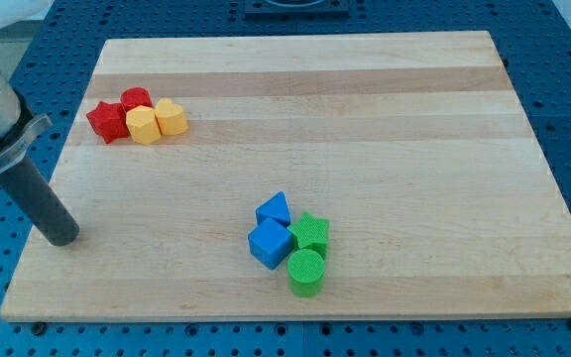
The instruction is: Move your arm closer to the yellow hexagon
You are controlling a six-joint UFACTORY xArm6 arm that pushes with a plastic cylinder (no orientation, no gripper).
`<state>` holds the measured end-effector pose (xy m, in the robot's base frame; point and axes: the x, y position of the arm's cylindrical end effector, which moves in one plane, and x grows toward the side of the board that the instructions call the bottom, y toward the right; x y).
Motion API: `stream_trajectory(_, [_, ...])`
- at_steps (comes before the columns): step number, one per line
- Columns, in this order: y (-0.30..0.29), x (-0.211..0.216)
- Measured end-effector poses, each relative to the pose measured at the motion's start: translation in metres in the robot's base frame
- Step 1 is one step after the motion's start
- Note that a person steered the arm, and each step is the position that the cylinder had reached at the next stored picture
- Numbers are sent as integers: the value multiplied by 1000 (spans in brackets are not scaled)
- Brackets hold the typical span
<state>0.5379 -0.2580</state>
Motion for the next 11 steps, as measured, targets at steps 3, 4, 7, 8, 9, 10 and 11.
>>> stream_trajectory(3, [0,-3])
stream_trajectory(4, [0,-8])
stream_trajectory(7, [0,-66])
stream_trajectory(8, [10,-104])
stream_trajectory(9, [10,-104])
stream_trajectory(10, [25,-134])
stream_trajectory(11, [26,-134])
